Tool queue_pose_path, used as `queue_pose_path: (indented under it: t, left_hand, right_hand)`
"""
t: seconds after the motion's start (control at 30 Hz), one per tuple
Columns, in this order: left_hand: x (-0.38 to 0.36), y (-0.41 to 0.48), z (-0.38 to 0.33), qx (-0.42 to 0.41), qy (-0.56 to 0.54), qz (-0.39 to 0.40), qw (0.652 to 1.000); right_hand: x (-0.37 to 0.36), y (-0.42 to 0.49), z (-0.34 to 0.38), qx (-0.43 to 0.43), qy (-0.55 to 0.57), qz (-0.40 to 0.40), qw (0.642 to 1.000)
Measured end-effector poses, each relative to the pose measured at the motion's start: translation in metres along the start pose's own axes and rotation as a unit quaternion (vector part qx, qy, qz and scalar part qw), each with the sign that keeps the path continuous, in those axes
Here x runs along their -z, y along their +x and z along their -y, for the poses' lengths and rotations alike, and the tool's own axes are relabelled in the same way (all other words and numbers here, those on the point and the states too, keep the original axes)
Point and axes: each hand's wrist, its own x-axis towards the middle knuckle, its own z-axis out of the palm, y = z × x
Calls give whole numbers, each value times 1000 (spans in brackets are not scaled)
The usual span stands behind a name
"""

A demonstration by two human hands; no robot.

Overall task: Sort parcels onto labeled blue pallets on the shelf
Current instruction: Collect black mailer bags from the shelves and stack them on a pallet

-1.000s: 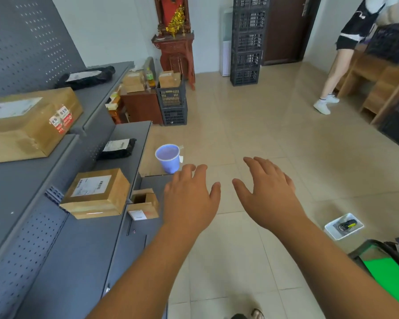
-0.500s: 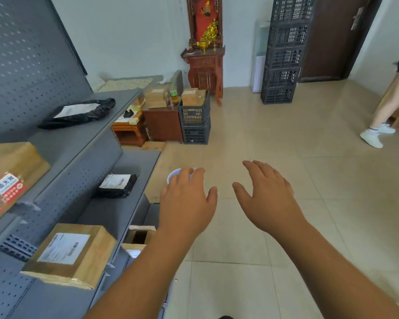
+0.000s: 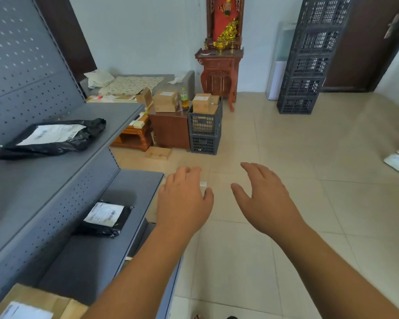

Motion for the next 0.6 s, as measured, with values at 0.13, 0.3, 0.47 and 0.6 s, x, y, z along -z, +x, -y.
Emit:
queue_pose_path:
  t: [0.13, 0.3, 0.47, 0.6]
  left_hand:
    - [-16, 70, 15, -8, -16, -7, 1000]
    - [-35, 130, 28, -17, -4, 8, 1000]
    - [-46, 178, 42, 5, 5, 6, 1000]
    - [-52, 210, 56, 44, 28, 1, 999]
  right_hand:
    - [-5, 68, 5, -12, 15, -21, 1000]
    - [-28, 125, 2, -26, 29, -23, 999]
    - [-49, 190, 4, -2, 54, -14, 998]
    - [-72, 251, 17, 46, 92, 10, 995]
